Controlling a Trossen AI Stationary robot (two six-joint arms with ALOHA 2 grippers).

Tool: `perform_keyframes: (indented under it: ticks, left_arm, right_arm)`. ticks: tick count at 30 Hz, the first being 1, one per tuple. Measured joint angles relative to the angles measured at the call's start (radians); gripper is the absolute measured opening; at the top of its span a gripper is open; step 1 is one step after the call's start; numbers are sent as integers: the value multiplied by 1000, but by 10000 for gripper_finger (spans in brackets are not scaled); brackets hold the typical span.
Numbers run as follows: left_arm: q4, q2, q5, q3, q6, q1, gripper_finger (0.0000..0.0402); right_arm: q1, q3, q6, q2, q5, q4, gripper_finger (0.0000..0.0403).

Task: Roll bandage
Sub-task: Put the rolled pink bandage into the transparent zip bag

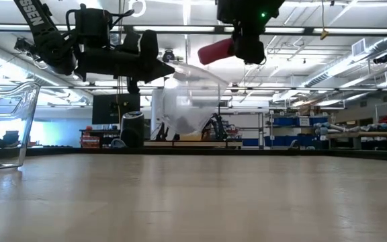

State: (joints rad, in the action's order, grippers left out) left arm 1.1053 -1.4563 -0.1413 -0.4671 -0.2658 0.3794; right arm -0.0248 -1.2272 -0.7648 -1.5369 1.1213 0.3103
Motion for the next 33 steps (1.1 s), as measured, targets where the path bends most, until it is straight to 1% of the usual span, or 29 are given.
perform_keyframes:
  ticks: [4, 17, 21, 26, 30, 33]
  left_arm:
    - [-1, 0, -2, 0, -8, 0, 0]
    - [11, 0, -41, -1, -57, 0, 0]
    - [11, 0, -26, -23, -57, -6, 0]
    - [-11, 0, -23, -57, -56, -15, 0]
    - [-60, 0, -21, -86, -55, -22, 0]
    - [-78, 0, 3, -107, -53, -34, 0]
  right_arm:
    - [6, -1, 2, 1, -61, -2, 53]
    - [34, 0, 4, 1, -138, 25, 53]
    - [48, 0, 28, 1, -159, 54, 53]
    - [50, 0, 39, 1, -229, 70, 53]
    - [51, 0, 31, 1, -333, 75, 53]
    - [65, 0, 30, 1, -387, 75, 53]
